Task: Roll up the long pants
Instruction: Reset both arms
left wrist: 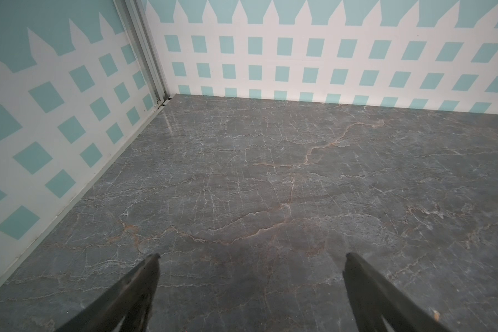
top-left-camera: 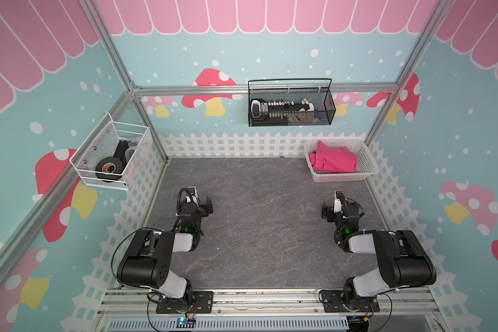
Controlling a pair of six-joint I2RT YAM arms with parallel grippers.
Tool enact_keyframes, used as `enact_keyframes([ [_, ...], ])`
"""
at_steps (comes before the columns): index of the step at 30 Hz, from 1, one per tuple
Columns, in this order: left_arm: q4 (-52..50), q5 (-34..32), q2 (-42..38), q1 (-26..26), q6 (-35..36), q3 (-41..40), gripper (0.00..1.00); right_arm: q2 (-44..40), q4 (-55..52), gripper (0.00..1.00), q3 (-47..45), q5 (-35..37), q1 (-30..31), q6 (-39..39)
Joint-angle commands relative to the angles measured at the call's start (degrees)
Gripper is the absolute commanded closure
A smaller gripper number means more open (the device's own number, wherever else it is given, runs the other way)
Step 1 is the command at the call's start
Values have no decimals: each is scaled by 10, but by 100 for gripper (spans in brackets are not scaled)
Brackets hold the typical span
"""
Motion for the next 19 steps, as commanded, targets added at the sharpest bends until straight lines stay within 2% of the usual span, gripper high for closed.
enact_keyframes([
  [1,9,7,-1,5,4,10,1,-2,7,1,10,0,-4,-4],
  [3,9,6,-1,5,5,10,1,5,30,1,5,0,-4,-5],
  [19,9,6,-1,5,5,10,1,4,15,1,11,-1,-4,-3],
])
